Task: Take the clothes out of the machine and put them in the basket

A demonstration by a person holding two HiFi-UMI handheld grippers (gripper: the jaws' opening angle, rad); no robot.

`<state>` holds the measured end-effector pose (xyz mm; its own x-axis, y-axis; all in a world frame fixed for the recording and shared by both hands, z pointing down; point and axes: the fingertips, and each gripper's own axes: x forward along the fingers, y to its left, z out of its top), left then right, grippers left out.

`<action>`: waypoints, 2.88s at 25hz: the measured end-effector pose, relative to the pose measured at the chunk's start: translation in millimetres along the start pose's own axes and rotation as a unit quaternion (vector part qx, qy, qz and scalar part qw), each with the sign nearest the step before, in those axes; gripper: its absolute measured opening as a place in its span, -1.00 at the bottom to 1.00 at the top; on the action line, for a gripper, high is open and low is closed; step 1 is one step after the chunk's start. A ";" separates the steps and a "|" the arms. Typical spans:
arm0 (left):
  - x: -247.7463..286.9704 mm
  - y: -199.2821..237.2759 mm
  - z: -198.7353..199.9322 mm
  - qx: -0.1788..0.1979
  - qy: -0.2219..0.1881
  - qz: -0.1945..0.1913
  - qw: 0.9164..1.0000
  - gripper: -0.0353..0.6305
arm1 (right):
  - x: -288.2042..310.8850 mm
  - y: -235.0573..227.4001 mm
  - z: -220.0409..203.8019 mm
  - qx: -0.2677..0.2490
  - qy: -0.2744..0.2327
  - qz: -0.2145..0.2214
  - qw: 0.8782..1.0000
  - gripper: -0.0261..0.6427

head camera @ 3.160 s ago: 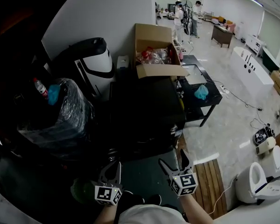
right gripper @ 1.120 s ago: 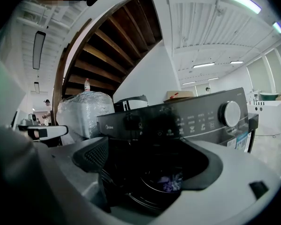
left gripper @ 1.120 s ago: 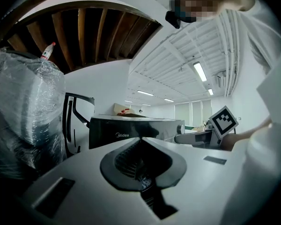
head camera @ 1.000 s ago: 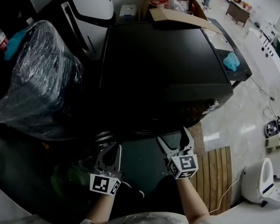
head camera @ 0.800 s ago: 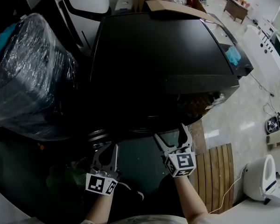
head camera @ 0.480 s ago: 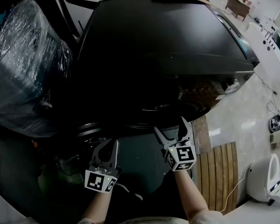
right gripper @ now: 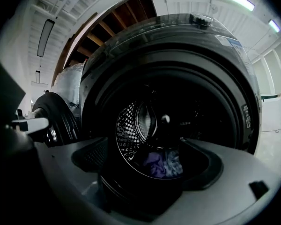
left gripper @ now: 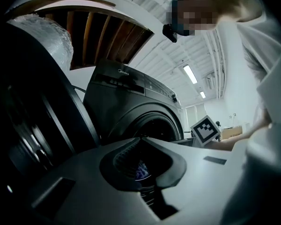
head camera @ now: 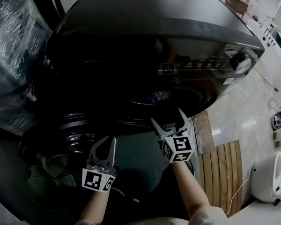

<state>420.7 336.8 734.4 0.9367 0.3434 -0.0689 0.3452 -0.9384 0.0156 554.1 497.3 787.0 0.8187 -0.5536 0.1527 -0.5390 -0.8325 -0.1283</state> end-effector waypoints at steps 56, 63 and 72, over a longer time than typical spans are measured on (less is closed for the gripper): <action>-9.9 -16.4 -47.8 0.054 0.057 0.044 0.996 -0.83 | 113.5 -26.7 -73.2 -0.001 0.054 0.007 0.998 0.39; -19.2 -17.3 -47.0 0.058 0.057 0.050 0.995 -0.83 | 140.4 -30.2 -78.6 -0.001 0.066 0.008 0.998 0.39; -25.8 -17.1 -49.9 0.053 0.062 0.055 0.995 -0.83 | 169.6 -33.1 -86.5 -0.017 0.090 0.009 0.996 0.37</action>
<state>393.6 345.9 785.6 0.9707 0.2349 0.0510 0.2387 -0.9670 -0.0892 693.6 429.0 901.9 0.7616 -0.5607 0.3249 -0.5619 -0.8211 -0.0999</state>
